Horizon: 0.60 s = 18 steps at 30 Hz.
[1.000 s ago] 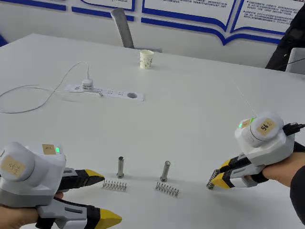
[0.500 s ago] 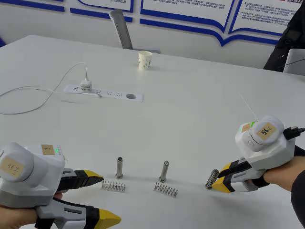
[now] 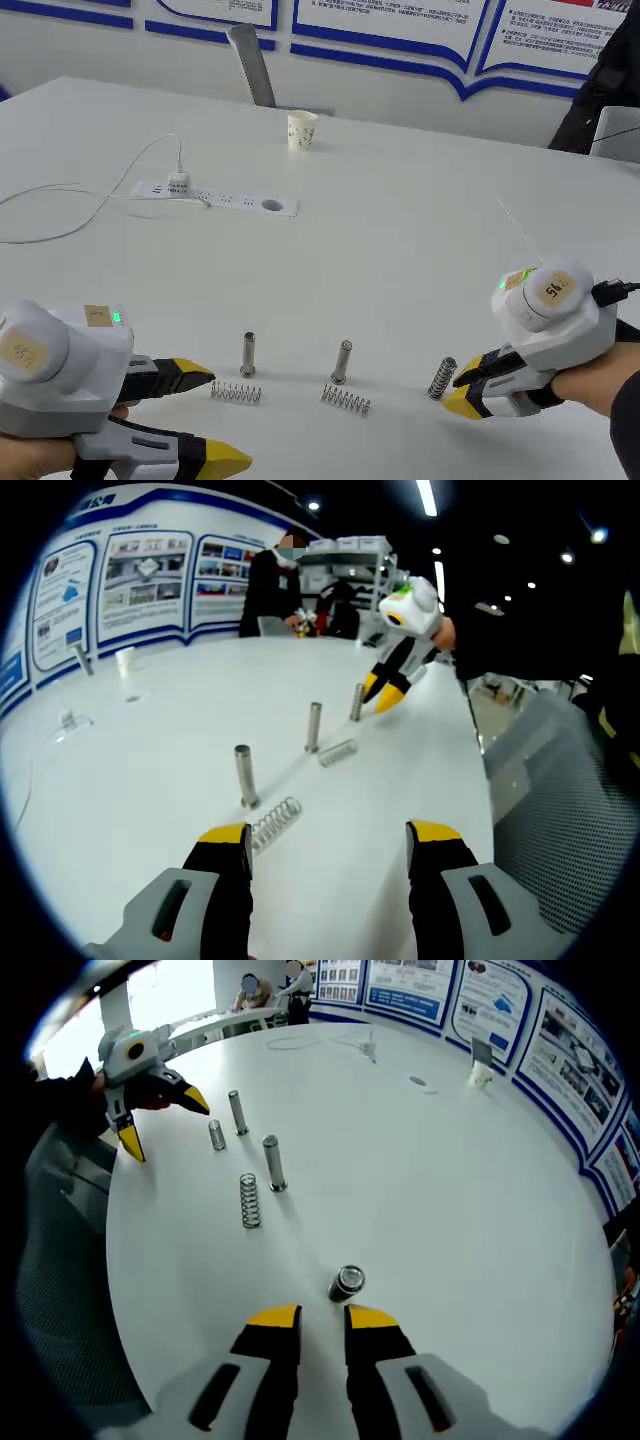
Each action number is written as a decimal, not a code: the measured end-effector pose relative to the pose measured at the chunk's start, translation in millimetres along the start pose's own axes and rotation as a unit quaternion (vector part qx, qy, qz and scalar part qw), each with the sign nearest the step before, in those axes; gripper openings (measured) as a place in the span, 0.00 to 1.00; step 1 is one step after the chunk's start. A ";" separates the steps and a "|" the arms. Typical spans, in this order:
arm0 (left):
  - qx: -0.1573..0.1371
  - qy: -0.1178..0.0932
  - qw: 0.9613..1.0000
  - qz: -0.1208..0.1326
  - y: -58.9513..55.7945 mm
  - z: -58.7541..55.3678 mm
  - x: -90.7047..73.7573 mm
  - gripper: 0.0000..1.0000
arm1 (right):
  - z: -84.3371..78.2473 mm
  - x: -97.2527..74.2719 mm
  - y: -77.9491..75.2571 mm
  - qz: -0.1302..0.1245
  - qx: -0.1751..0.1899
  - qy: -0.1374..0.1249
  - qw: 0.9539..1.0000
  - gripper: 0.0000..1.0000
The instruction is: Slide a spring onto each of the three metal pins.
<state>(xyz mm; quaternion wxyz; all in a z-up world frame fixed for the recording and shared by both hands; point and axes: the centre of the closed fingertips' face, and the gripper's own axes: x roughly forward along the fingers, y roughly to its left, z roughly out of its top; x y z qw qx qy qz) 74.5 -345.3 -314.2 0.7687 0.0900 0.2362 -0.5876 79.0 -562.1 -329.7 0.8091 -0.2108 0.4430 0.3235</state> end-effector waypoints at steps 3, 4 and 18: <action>0.000 0.000 1.000 0.000 -0.2 0.2 -0.3 0.63 | -0.2 0.0 2.7 0.001 0.000 0.000 1.000 0.18; 0.000 -0.001 1.000 0.000 -0.2 0.4 -0.4 0.63 | 0.0 0.0 3.5 0.002 0.000 -0.001 1.000 0.18; -0.002 -0.002 1.000 0.002 -0.3 1.6 -1.5 0.63 | 8.1 3.8 26.7 0.016 -0.012 -0.007 1.000 0.18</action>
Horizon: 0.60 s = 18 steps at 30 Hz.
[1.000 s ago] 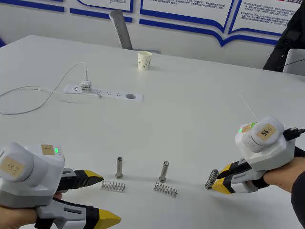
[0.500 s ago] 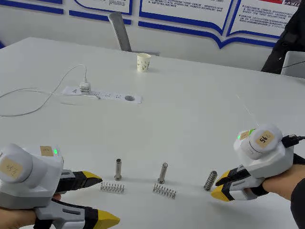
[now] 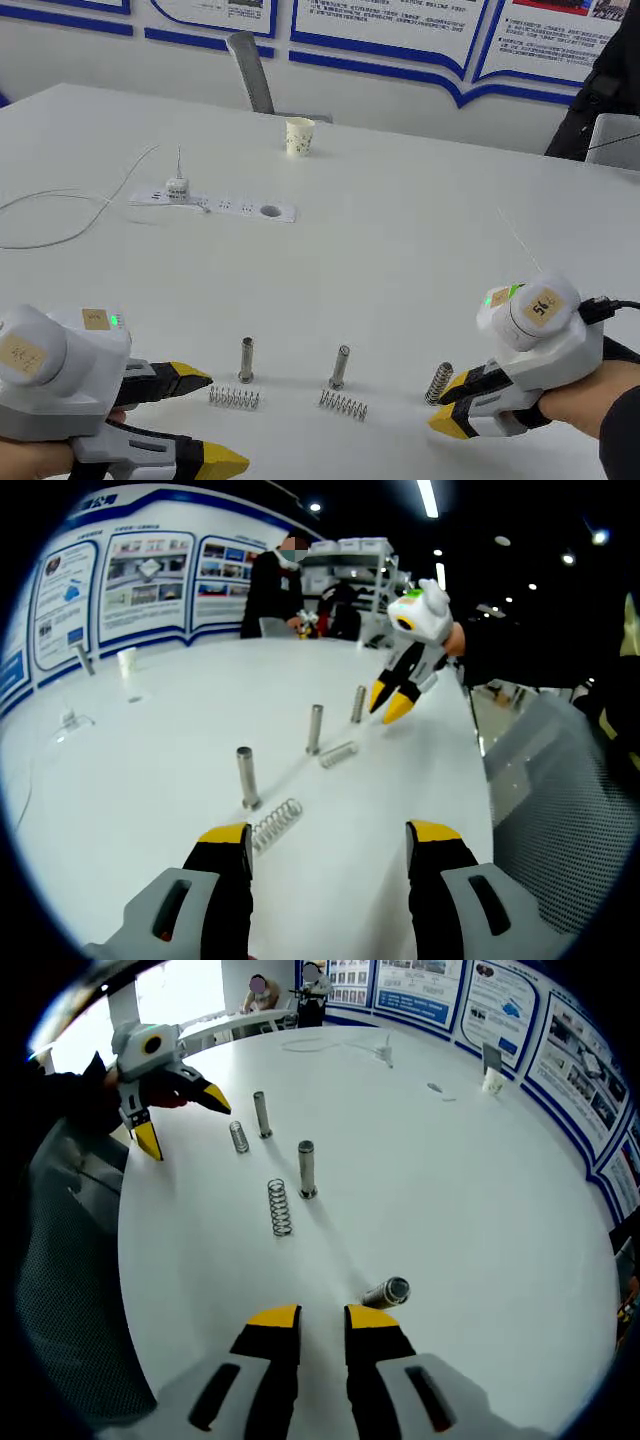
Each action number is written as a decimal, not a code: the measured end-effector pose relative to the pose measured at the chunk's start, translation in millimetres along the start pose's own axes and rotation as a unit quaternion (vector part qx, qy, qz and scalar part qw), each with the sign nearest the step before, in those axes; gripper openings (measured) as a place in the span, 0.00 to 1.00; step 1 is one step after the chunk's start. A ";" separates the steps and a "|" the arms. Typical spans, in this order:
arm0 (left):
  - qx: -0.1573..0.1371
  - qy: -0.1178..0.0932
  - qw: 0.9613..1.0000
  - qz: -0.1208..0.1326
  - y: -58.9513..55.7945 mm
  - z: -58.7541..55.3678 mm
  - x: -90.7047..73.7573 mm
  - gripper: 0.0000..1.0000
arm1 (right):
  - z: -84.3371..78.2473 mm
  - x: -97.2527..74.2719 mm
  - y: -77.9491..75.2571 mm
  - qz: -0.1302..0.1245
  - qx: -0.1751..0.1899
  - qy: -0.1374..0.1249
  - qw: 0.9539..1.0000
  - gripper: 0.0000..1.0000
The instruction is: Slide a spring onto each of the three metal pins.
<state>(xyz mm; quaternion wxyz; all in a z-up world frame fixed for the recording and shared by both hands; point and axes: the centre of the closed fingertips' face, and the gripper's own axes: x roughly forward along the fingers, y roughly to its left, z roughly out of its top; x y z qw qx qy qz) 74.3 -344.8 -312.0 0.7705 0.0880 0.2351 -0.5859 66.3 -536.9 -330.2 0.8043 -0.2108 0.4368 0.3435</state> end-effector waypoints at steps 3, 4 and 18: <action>0.000 0.001 1.000 -0.001 -0.6 -0.1 0.2 0.63 | 5.3 0.8 4.2 0.003 -0.006 -0.003 1.000 0.18; 0.001 0.001 1.000 0.000 -0.6 0.0 0.3 0.63 | 7.7 1.3 5.9 0.005 -0.008 -0.005 1.000 0.18; 0.000 -0.001 1.000 0.001 0.1 1.1 -0.2 0.63 | 29.8 13.0 21.2 0.021 -0.037 -0.008 0.999 0.18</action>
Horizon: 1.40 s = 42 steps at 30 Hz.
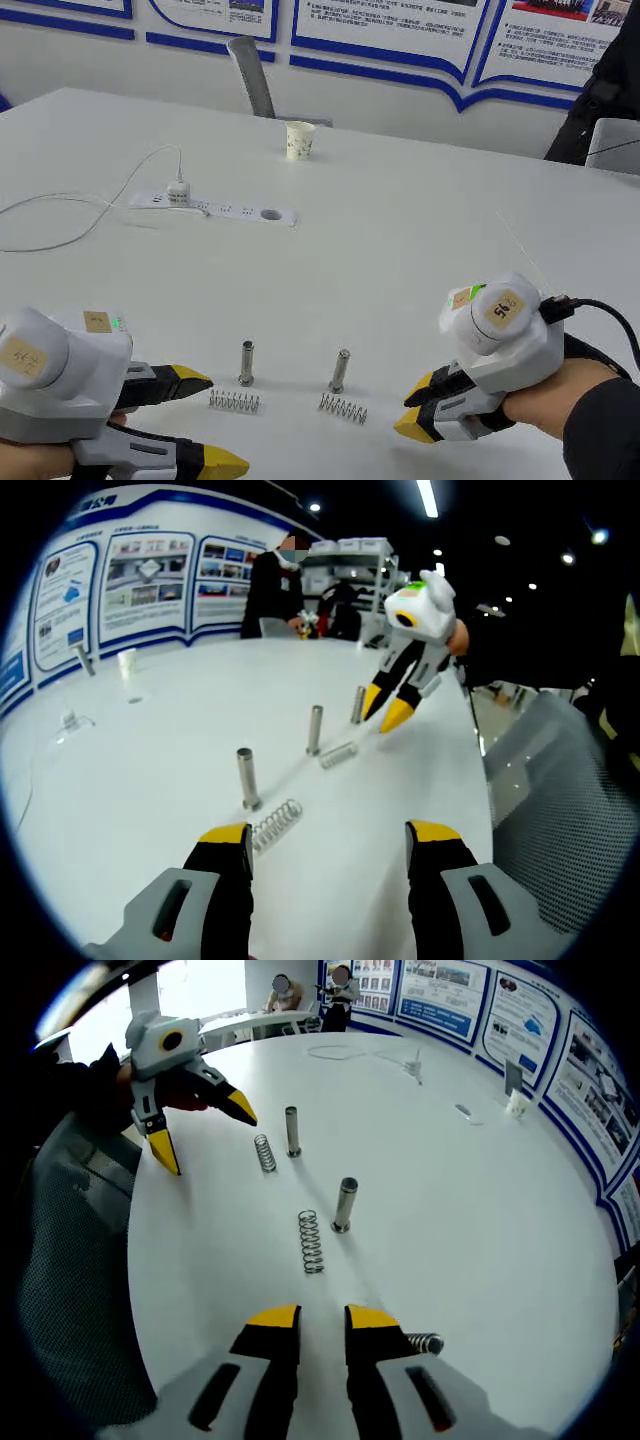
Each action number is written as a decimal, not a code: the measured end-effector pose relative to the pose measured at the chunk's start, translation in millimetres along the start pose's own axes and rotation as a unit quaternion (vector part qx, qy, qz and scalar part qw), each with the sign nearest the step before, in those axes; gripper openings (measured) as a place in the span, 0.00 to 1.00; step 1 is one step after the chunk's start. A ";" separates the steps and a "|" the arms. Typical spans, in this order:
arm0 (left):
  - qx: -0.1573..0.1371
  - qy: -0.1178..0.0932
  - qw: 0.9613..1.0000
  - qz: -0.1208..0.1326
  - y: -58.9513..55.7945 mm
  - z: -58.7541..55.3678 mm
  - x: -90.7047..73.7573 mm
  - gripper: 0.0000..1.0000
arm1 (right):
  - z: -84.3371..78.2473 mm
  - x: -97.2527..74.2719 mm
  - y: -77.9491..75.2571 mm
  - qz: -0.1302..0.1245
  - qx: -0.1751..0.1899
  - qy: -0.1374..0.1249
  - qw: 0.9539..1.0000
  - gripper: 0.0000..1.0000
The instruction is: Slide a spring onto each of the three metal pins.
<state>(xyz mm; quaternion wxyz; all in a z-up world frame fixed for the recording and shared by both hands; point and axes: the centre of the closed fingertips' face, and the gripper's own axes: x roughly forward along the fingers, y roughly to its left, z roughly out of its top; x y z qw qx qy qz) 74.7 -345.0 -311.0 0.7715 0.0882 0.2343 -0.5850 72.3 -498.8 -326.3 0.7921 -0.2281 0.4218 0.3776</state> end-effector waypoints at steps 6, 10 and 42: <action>0.000 0.001 1.000 0.000 0.0 -0.6 0.2 0.63 | 6.3 7.5 2.5 0.007 -0.011 0.004 1.000 0.18; -0.002 0.001 1.000 0.001 0.5 -0.8 -0.3 0.62 | 9.3 11.8 4.6 0.011 -0.016 0.005 1.000 0.18; -0.008 0.000 1.000 0.000 2.0 -2.5 -0.5 0.61 | 19.4 37.6 8.7 0.038 -0.047 0.031 0.998 0.17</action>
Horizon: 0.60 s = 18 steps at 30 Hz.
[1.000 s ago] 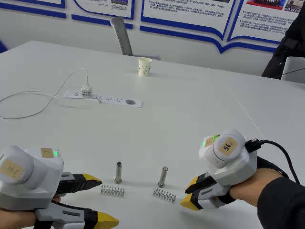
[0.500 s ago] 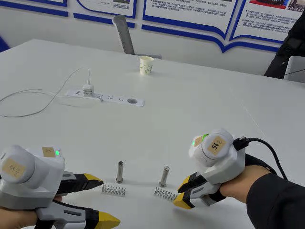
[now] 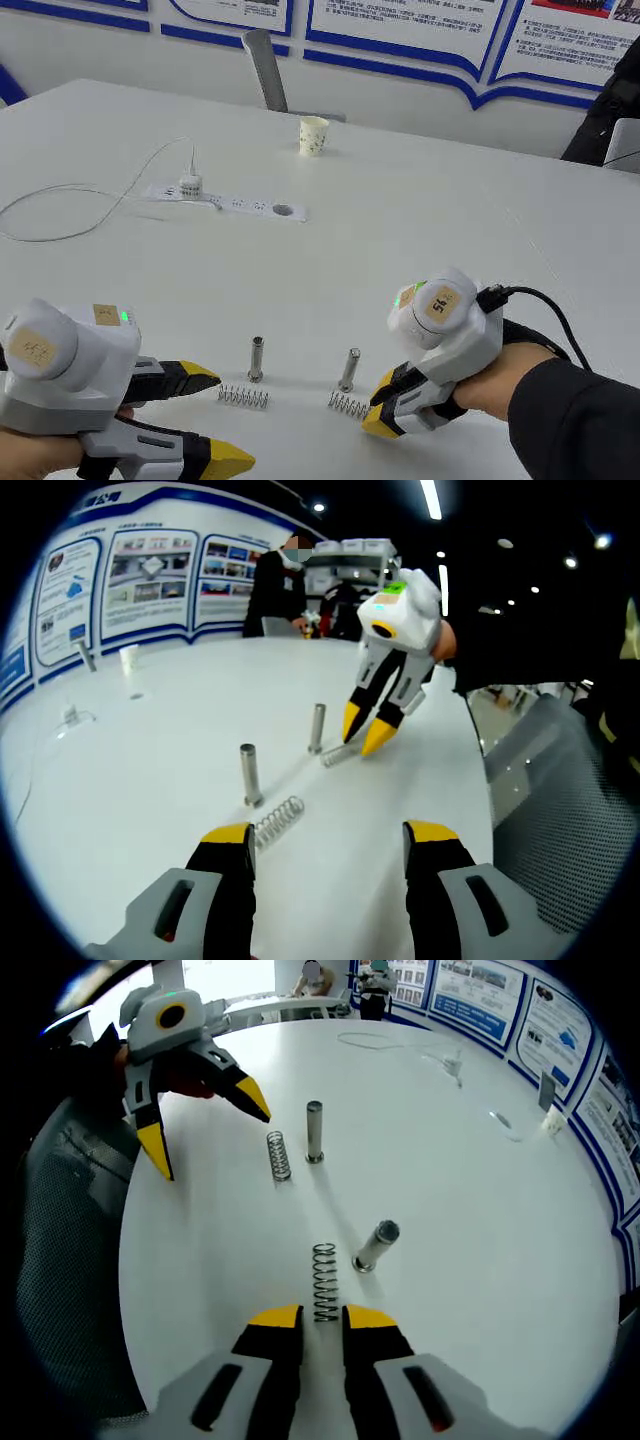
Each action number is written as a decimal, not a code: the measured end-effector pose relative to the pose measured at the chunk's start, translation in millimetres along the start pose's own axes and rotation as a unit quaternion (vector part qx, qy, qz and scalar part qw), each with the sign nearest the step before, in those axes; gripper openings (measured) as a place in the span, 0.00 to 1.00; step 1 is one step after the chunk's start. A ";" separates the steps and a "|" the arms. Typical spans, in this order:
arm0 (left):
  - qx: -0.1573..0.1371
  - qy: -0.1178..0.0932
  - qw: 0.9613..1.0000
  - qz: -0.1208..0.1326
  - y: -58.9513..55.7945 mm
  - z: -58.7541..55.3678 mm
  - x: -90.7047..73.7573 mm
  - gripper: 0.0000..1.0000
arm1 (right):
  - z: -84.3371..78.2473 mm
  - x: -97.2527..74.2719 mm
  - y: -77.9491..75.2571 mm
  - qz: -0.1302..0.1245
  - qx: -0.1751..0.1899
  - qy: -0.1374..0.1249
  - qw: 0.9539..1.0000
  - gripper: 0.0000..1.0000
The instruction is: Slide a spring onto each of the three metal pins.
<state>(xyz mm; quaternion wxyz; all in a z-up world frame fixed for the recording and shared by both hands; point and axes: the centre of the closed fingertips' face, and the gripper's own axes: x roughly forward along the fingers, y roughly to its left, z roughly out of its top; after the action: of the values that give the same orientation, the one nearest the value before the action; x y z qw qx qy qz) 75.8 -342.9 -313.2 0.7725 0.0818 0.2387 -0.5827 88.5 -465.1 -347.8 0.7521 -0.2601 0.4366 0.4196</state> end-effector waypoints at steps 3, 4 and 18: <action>0.000 0.001 1.000 0.000 0.0 -0.5 0.1 0.61 | -1.2 2.4 0.2 0.002 -0.002 0.003 1.000 0.16; 0.000 0.001 1.000 0.000 0.2 -0.7 0.2 0.61 | -1.9 3.4 0.4 0.004 -0.002 0.005 1.000 0.16; -0.001 0.000 1.000 -0.001 0.8 -0.8 0.4 0.60 | -2.5 6.4 -0.7 0.008 -0.010 0.014 1.000 0.15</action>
<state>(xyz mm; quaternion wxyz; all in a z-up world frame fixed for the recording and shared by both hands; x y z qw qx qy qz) 76.5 -342.7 -314.2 0.7721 0.0809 0.2398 -0.5829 89.8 -464.8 -354.6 0.7396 -0.2700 0.4450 0.4266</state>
